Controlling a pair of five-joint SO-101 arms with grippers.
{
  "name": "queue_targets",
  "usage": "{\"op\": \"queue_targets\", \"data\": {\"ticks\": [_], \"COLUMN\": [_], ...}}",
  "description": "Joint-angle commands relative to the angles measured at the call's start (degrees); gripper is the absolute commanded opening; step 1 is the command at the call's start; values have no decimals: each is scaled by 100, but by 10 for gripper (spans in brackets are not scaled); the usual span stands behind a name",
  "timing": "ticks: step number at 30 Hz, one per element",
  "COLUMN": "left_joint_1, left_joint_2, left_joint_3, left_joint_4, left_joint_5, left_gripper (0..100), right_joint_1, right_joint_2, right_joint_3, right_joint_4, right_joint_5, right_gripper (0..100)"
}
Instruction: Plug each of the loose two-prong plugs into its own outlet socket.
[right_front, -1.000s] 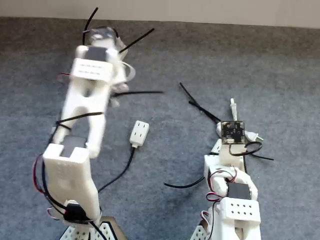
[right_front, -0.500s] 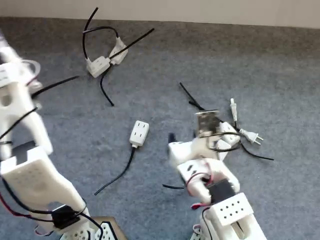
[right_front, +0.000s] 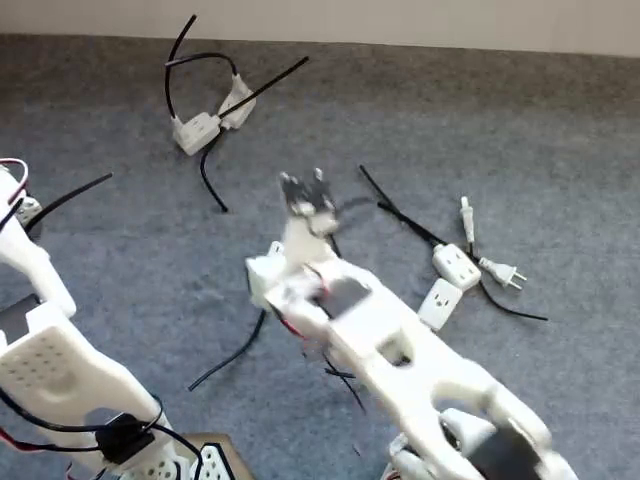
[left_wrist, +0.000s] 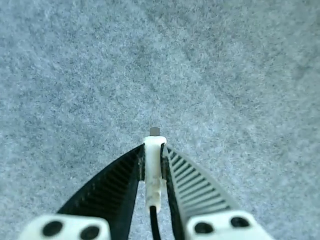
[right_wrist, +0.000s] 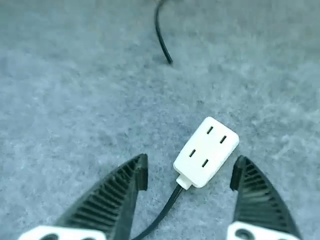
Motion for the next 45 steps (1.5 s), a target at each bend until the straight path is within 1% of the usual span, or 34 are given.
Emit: {"op": "queue_targets", "data": {"ticks": [1,6,11,16,22,24,26,29,34,39,41,45], "left_joint_1": [-48,-48,-48,-119,-127,-119,-119,-136,-136,-136,-136,-136], "left_joint_2": [-66,-66,-66,-66,-66,-66,-66,-66,-66,-66,-57,-57], "left_joint_3": [-22,-22,-22,-13,-13,-13,-13,-13,-13,-4,-4,171], "left_joint_4": [44,35,44,44,26,26,35,35,44,44,44,0], "left_joint_5": [-18,-18,-18,-18,-18,-18,-18,-18,-18,-18,-18,-26], "left_gripper": [7,7,7,7,7,7,7,7,7,7,7,7], "right_joint_1": [84,391,426,629,980,980,954,804,541,330,321,391], "right_joint_2": [1446,2835,3618,4031,4180,4198,4207,4215,4215,4215,4207,4163], "right_joint_3": [-1771,-3169,-4119,-4286,-4312,-4312,-4312,-4312,-4312,-4312,-4312,-4330], "right_joint_4": [541,1376,1684,1982,2712,2809,2782,2765,2571,2141,2123,2123], "right_joint_5": [-396,-1099,-1292,-1345,-1319,-1284,-985,-237,1152,2145,2374,2382], "right_gripper": [267,267,267,267,264,234,187,143,142,142,142,142]}}
